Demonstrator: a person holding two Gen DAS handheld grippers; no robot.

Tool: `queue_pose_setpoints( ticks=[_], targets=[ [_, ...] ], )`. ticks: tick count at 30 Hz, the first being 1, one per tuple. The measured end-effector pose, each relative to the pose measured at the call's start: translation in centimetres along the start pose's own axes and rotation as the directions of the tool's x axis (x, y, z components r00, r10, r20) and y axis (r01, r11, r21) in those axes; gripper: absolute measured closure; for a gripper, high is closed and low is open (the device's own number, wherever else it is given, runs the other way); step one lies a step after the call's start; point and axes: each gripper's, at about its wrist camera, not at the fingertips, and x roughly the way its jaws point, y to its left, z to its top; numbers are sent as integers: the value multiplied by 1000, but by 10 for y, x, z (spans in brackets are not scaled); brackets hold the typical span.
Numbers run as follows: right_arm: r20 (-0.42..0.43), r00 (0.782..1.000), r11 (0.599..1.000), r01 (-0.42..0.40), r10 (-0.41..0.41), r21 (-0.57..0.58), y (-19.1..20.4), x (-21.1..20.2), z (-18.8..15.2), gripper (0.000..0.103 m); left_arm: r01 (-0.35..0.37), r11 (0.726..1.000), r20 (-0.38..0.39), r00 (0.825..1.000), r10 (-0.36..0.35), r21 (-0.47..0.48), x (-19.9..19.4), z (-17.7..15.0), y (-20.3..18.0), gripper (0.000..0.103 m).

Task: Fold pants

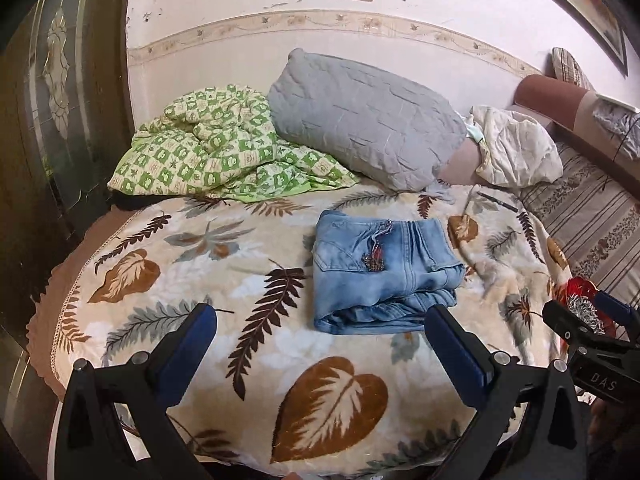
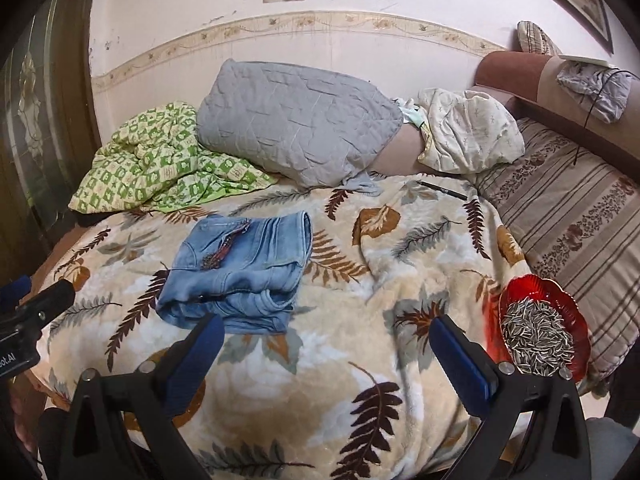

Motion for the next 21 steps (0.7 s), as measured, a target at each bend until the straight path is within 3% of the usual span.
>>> queue_pose_setpoints(
  ticks=[8, 21],
  targets=[
    [6, 1000, 1000, -2, 2, 1, 6, 0, 1, 0, 71, 995, -25, 997, -73, -65, 6, 0, 11, 0],
    [-5, 1000, 1000, -8, 8, 9, 6, 4, -2, 0, 22, 999, -11, 1000, -22, -39, 6, -2, 11, 0]
  ],
)
